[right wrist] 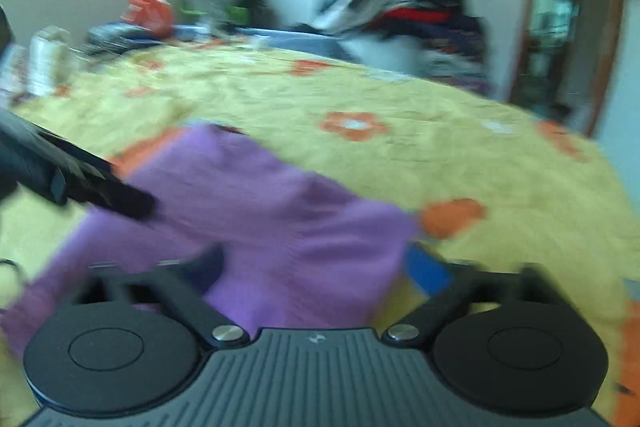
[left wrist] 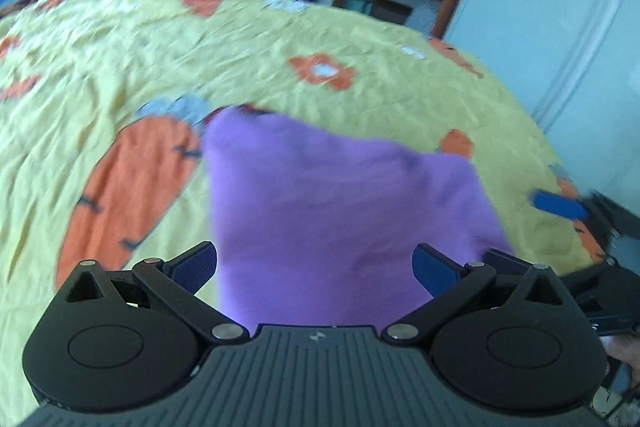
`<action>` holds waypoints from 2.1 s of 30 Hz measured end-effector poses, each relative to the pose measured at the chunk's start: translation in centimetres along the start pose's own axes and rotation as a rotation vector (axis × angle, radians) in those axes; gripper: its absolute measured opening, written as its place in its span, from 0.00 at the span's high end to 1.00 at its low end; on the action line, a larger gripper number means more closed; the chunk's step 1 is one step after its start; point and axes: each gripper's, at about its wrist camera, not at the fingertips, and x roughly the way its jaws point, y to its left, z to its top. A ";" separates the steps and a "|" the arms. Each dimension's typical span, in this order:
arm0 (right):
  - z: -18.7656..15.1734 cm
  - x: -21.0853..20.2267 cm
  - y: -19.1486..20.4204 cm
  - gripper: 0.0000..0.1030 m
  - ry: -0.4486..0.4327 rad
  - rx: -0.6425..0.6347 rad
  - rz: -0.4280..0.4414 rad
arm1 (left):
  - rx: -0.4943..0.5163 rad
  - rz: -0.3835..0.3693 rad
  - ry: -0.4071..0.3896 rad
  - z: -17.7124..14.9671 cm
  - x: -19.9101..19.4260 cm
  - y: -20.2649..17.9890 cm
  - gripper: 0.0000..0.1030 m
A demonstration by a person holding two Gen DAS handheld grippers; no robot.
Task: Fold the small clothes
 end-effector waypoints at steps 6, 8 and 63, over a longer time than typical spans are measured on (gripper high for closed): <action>0.4 5.4 -4.4 0.73 0.082 0.053 -0.040 | 0.182 0.074 0.081 -2.2 2.5 -3.9 0.00; 1.0 5.7 -5.8 0.71 0.101 0.112 -0.029 | 0.207 0.090 0.066 -3.2 2.8 -3.8 0.00; -2.3 3.7 -7.7 0.24 0.129 0.481 0.257 | -0.162 -0.300 0.173 7.4 8.0 6.6 0.01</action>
